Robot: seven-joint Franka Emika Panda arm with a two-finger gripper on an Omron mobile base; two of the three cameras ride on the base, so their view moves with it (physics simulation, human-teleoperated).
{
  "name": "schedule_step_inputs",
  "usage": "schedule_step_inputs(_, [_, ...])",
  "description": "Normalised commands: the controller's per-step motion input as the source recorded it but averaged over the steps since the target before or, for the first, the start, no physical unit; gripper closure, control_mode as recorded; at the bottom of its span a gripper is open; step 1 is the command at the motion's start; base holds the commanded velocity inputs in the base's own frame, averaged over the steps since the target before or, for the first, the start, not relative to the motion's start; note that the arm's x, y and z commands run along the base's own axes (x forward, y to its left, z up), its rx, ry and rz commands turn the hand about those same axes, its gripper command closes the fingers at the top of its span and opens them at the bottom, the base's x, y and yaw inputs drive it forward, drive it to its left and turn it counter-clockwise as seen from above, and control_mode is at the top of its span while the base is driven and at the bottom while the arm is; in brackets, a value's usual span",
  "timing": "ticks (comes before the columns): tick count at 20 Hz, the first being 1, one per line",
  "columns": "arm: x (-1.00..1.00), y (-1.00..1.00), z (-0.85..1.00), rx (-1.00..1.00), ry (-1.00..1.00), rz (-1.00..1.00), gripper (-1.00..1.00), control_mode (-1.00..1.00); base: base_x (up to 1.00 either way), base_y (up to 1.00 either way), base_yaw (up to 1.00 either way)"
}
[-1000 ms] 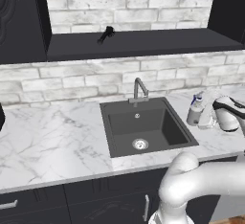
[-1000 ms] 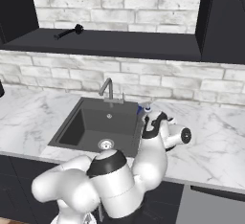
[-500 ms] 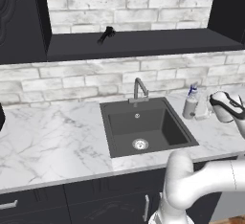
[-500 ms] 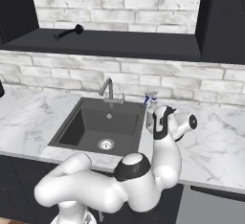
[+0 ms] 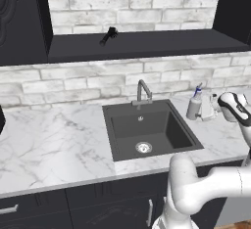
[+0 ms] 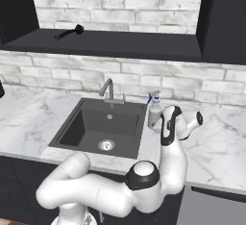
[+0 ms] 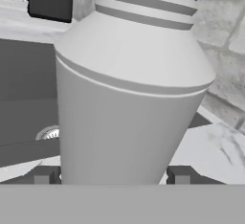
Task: Locate and retrieve the dish brush and spray from the cabinet. Place them next to the sink.
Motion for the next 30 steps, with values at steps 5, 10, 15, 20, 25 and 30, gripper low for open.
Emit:
schedule_step_inputs(5, [0.0, -0.01, -0.32, -0.02, -0.06, 0.1, 1.0, -1.0, 0.0, 0.0, 0.0])
schedule_step_inputs(10, [0.0, 0.0, -0.16, 0.0, -0.02, 0.07, -1.0, -1.0, 0.0, 0.0, 0.0])
schedule_step_inputs(15, [0.0, 0.0, -0.01, 0.0, 0.0, 0.02, -1.0, -1.0, 0.0, 0.0, 0.0])
schedule_step_inputs(20, [0.0, 0.0, 0.0, 0.0, 0.0, 0.0, -1.0, -1.0, 0.0, 0.0, 0.0])
schedule_step_inputs(25, [0.0, 0.0, 0.0, 0.0, 0.0, 0.0, -1.0, -1.0, 0.0, 0.0, 0.0])
schedule_step_inputs(30, [0.0, -0.29, 0.01, -0.02, 0.02, 0.0, -1.0, -1.0, 0.0, 0.0, 0.0])
